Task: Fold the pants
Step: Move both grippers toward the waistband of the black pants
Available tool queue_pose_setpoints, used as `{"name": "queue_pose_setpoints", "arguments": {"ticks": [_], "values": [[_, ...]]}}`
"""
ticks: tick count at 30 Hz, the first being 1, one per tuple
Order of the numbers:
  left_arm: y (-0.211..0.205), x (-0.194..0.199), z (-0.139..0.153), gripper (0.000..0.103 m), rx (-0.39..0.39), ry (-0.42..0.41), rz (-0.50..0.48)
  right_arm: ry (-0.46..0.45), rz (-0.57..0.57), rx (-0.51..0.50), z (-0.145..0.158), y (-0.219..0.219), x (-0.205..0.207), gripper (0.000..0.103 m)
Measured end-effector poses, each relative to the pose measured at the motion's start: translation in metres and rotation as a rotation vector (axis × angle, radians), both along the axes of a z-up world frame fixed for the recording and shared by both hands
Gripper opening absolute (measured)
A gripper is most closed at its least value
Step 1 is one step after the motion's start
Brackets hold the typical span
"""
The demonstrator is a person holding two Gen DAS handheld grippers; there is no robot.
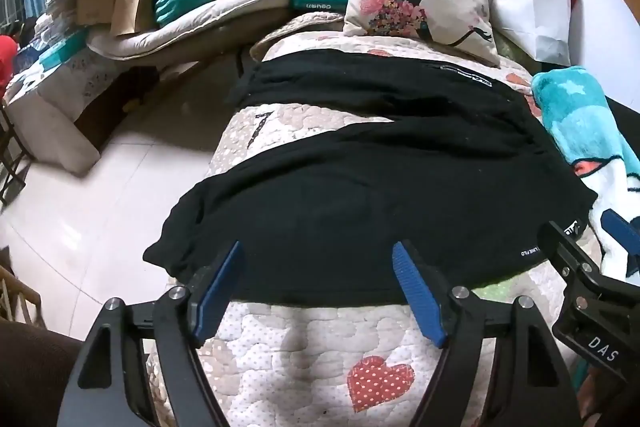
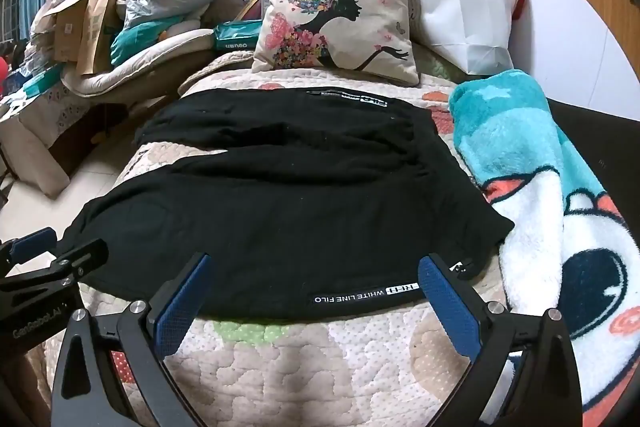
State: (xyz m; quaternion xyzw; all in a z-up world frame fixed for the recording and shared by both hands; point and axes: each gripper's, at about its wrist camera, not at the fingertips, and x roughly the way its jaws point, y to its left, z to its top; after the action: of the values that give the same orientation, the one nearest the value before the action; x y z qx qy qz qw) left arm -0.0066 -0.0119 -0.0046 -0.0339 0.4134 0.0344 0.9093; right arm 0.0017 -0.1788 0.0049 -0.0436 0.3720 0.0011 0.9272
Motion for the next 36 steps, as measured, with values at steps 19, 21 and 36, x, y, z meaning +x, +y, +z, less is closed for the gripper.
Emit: {"name": "queue_pose_setpoints", "arguments": {"ticks": [19,21,36], "values": [[-0.003,-0.006,0.010,0.076,-0.008,-0.023,-0.042,-0.007,0.025,-0.039,0.004,0.013,-0.009,0.103],[-0.002,-0.007,0.012,0.076,-0.018,-0.026,-0.042,-0.011,0.027,-0.047,0.003,0.014,-0.011,0.103],[0.015,-0.003,0.021,0.076,-0.088,-0.040,0.017,-0.102,0.017,-0.058,0.023,0.009,-0.013,0.103]]}}
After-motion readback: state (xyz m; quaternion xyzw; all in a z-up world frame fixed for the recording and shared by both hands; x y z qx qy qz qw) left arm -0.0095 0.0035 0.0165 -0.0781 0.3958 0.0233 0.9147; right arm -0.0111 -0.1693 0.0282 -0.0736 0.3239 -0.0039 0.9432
